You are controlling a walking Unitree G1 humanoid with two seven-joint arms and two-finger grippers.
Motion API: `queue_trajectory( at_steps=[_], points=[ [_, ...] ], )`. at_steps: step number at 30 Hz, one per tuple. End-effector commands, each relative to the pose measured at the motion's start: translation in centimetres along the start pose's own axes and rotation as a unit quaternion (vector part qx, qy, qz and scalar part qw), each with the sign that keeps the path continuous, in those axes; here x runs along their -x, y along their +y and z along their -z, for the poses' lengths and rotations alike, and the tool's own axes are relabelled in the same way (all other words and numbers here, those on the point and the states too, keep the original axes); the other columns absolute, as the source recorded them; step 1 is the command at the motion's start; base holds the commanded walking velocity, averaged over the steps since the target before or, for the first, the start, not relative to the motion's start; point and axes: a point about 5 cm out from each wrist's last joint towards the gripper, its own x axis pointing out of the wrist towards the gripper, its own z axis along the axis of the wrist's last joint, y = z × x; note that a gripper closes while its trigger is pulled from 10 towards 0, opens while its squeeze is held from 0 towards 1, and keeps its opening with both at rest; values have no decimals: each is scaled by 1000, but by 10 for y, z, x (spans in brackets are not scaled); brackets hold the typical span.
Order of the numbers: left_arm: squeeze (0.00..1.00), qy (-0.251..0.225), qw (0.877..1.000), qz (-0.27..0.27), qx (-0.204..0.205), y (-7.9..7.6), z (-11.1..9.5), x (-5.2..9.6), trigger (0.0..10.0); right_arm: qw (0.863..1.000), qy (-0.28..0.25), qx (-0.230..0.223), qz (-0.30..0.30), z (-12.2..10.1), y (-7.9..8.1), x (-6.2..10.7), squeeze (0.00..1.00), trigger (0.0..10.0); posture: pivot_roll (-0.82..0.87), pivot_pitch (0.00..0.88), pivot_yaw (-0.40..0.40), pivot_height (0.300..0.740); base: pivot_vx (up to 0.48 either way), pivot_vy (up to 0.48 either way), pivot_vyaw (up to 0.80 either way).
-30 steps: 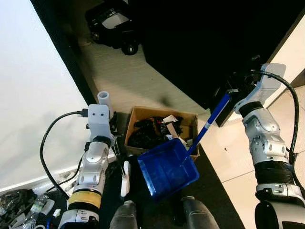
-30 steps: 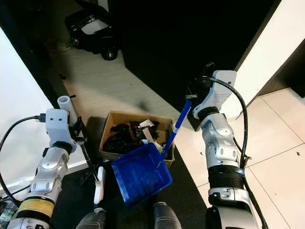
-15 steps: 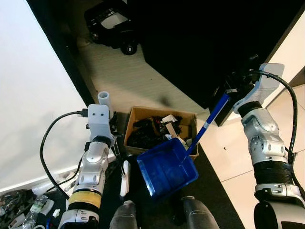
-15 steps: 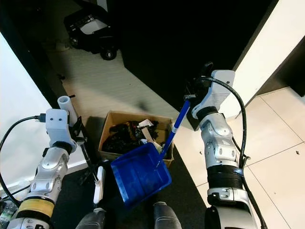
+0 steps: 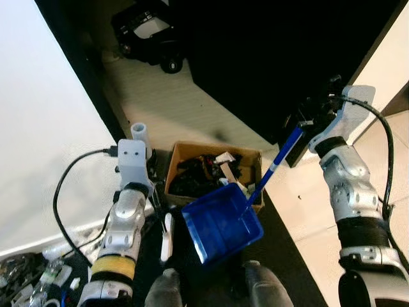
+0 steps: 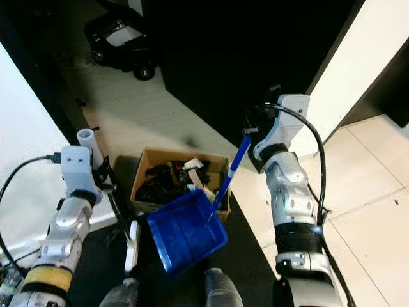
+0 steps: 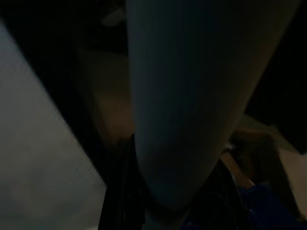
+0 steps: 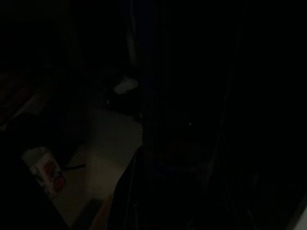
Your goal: Sweep floor
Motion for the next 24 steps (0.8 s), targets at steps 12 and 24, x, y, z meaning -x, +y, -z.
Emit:
queue_trajectory(
  at_steps=[12,24],
  points=[
    [0,14,1000,-6,-6,-1,3,0,10000,994,100,-32,8,43,0,13,0,10000,2,126,-21,740,0,0,0],
    [0,17,999,-25,-9,3,2,-3,10000,991,131,-37,-3,56,7,15,0,10000,3,122,-28,740,0,0,0]
  ],
)
